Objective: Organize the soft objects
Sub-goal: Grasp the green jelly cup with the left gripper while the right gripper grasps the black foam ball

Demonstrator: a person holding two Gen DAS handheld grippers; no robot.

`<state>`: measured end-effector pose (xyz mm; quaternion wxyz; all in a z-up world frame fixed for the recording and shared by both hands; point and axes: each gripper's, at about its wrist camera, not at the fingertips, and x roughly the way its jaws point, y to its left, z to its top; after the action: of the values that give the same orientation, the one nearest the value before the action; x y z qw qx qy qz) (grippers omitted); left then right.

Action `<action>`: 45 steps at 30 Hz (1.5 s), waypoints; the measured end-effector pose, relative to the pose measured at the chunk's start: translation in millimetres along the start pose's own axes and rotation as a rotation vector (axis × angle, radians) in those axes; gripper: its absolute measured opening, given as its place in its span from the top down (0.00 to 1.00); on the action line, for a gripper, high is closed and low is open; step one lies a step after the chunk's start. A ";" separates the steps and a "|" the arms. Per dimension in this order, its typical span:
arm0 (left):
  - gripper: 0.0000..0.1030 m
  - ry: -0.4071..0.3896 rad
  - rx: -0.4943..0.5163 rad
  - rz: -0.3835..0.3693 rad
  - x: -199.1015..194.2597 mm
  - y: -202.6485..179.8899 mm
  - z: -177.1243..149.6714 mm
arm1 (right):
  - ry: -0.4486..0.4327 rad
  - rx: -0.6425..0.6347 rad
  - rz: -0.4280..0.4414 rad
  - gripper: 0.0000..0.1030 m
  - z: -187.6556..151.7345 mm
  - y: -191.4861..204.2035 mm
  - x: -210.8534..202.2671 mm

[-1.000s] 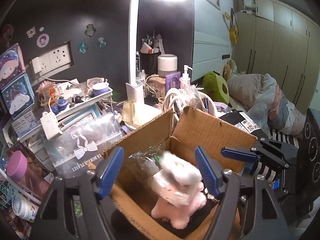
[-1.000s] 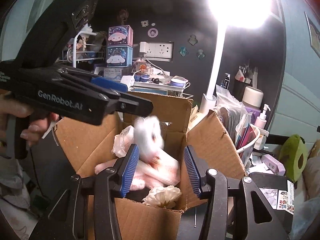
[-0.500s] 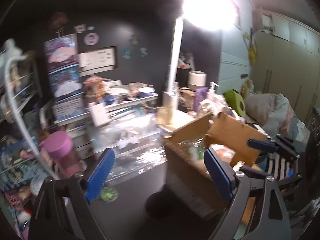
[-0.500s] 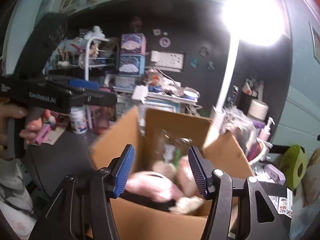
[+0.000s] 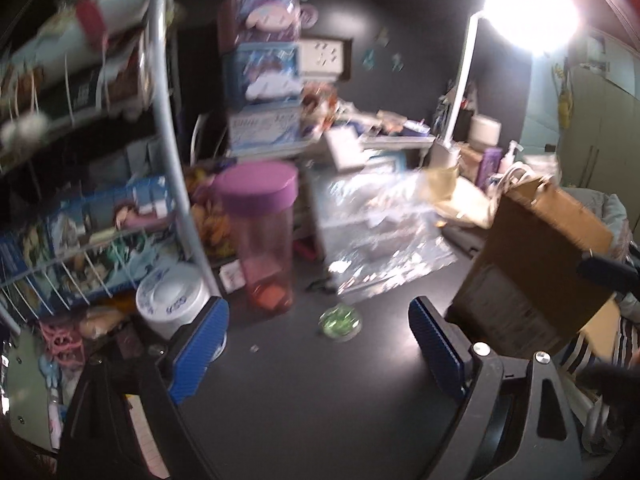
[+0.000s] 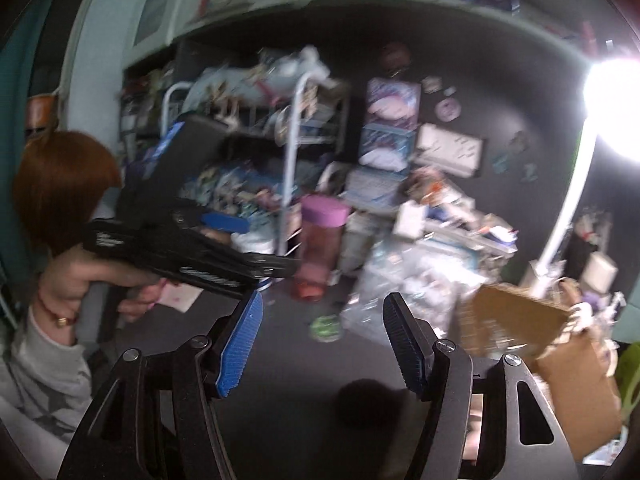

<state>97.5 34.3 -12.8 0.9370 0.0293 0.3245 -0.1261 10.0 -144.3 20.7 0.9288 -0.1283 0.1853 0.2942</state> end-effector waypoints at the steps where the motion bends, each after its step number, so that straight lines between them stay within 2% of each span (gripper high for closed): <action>1: 0.13 0.017 -0.006 -0.004 8.0 6.2 -4.5 | 0.019 0.004 0.009 0.42 -1.9 5.4 6.9; 7: 0.13 0.096 -0.018 -0.029 50.0 18.8 -17.5 | 0.157 0.049 0.010 0.42 -28.9 17.2 57.8; 11: 0.13 0.164 0.004 -0.059 83.6 12.2 -22.4 | 0.259 0.093 -0.043 0.42 -56.0 7.1 88.9; 13: 0.17 0.199 0.009 -0.101 101.0 5.8 -24.1 | 0.303 0.108 -0.081 0.42 -67.5 -0.7 101.9; 15: 0.30 0.232 0.012 -0.139 114.9 -0.3 -25.6 | 0.337 0.120 -0.104 0.42 -75.0 -8.9 111.2; 17: 0.30 0.254 0.019 -0.151 124.9 -6.7 -26.5 | 0.368 0.130 -0.111 0.42 -80.6 -13.7 118.7; 20: 0.30 0.269 0.017 -0.154 136.8 -12.5 -25.3 | 0.383 0.135 -0.104 0.43 -85.5 -19.6 125.0; 22: 0.34 0.276 0.009 -0.151 143.0 -13.7 -24.2 | 0.383 0.134 -0.119 0.43 -86.6 -23.9 128.6; 27: 0.51 0.297 -0.027 -0.132 156.5 -11.0 -22.9 | 0.391 0.137 -0.085 0.42 -89.3 -28.1 135.9; 28: 0.52 0.288 -0.023 -0.127 155.6 -11.6 -22.5 | 0.389 0.143 -0.062 0.42 -89.0 -29.1 136.1; 30: 0.65 0.290 -0.013 -0.144 154.7 -14.0 -22.5 | 0.382 0.162 -0.021 0.42 -89.4 -29.9 134.9; 33: 0.74 0.287 0.025 -0.146 153.1 -20.4 -23.0 | 0.367 0.157 0.022 0.42 -89.9 -25.5 131.6; 42: 0.78 0.307 0.089 -0.141 130.3 -26.2 -40.3 | 0.331 0.108 0.190 0.42 -88.5 -5.3 120.2; 45: 0.78 0.316 0.079 -0.136 116.7 -20.5 -51.0 | 0.304 0.092 0.165 0.42 -88.2 -3.1 113.0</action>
<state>150.1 -3.9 -124.2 0.8618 0.0635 0.4637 -0.1955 73.8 -121.0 -105.6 0.8677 -0.1129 0.3466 0.3379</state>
